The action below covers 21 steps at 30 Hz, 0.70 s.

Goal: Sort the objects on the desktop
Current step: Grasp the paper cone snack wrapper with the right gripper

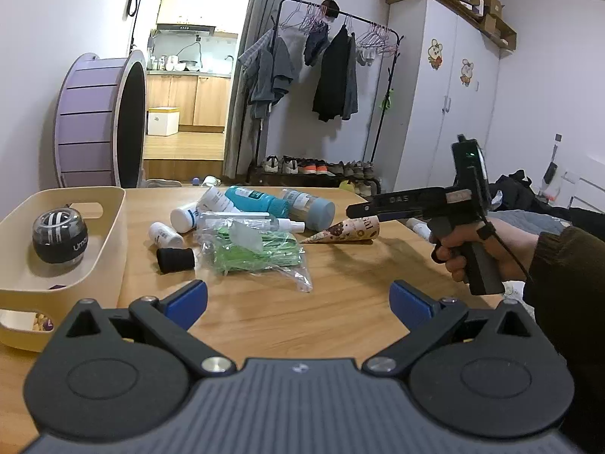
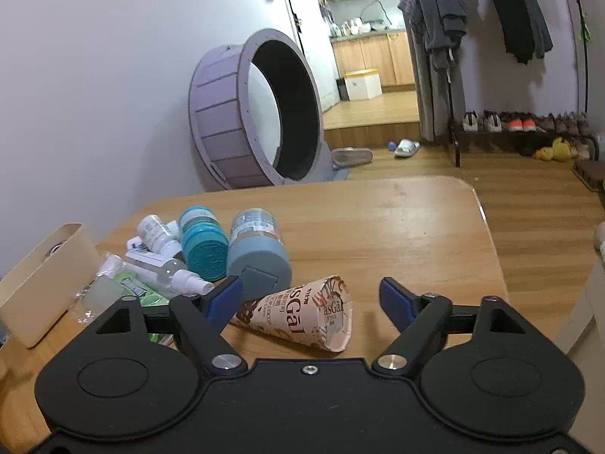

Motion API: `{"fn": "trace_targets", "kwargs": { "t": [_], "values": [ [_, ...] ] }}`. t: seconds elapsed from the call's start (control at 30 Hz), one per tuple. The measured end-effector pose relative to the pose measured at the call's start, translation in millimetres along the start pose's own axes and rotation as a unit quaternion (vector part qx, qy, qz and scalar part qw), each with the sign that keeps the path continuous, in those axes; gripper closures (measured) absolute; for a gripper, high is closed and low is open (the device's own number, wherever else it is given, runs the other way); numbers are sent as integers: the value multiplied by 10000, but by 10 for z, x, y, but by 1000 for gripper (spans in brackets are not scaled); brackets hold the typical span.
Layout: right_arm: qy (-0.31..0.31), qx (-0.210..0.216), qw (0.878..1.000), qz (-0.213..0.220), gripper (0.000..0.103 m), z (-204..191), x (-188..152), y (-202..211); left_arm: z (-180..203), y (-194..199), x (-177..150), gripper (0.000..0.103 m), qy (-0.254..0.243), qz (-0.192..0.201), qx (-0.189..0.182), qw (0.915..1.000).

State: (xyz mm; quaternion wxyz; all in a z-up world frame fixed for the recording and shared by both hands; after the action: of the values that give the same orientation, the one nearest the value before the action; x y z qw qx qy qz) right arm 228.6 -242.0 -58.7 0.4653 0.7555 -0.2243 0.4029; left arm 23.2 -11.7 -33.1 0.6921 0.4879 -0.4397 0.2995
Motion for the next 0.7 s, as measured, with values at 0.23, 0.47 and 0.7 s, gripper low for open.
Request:
{"fn": "trace_targets", "kwargs": {
  "t": [0.23,0.47,0.7],
  "values": [
    [7,238,9995,-188,57,-3,-63,12,-19,6,8,1,15,-10,42,10000],
    [768,896,9915,-540,63,-174,-265,325,-49,16,13,1,13,-11,104,9999],
    [1635,1899,9644,-848,63,-561,-542,612,3,-5,-20,1,-143,-34,50,9999]
  ]
}}
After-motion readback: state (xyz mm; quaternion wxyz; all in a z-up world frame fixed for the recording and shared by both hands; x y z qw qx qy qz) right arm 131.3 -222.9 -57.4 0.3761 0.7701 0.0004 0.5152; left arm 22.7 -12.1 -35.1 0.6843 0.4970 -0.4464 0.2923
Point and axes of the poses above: each gripper's, at about its wrist camera, not at the fingertips, and y roughly against the way its jaws point, z to its right, x to its top, the point moved 8 cm from there along -y, roughly the way its jaws point, and after that the axes turned 1 degree about -z, right-handed, at the moved point
